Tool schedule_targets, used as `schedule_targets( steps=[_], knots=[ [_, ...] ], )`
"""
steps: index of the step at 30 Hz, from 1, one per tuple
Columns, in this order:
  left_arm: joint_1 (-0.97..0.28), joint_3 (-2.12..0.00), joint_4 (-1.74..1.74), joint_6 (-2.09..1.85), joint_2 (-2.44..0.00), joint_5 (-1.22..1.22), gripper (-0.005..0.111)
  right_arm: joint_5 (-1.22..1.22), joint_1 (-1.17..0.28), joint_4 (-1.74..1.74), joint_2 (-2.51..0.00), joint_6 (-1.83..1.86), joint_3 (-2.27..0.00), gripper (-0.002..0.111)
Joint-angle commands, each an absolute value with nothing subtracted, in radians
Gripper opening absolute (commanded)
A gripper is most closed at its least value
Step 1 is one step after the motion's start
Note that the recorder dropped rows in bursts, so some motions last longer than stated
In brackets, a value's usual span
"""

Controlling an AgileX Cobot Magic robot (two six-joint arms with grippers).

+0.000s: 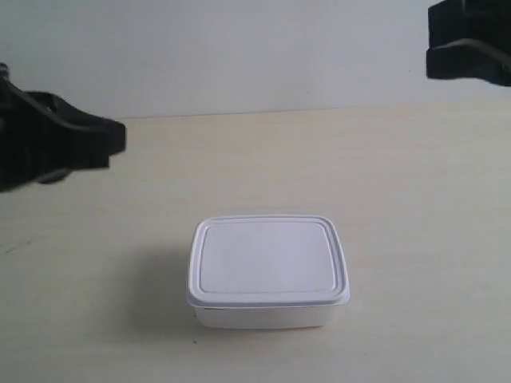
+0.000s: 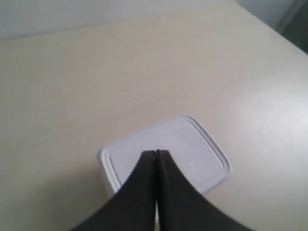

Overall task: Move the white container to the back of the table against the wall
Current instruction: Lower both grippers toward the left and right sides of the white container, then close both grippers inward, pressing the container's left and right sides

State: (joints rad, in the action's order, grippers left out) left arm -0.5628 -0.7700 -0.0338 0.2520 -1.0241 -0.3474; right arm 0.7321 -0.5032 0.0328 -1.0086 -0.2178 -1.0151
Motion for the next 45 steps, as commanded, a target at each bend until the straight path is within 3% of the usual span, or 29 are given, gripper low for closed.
schedule_targets(
  steps=[1, 11, 21, 29, 45],
  knots=[
    [-0.668, -0.755, -0.038, 0.246, -1.042, -0.431, 0.000, 0.887, -0.507, 0.190, -1.024, -0.066, -1.025, 0.000],
    [-0.768, -0.587, -0.038, 0.363, -1.018, -0.378, 0.000, 0.786, -0.507, 0.350, -0.988, 0.024, -0.747, 0.000],
    [-0.848, -0.430, -0.040, 0.455, -1.130, -0.118, 0.000, 0.586, -0.507, 0.557, -0.991, 0.179, -0.482, 0.000],
    [-0.848, -0.425, -0.040, 0.487, -1.300, 0.024, 0.000, 0.534, -0.513, 0.589, -1.056, 0.204, -0.439, 0.000],
    [-0.848, -0.452, -0.040, 0.510, -1.510, 0.179, 0.000, 0.235, -0.664, 0.631, -1.418, 0.210, -0.439, 0.000]
  ],
)
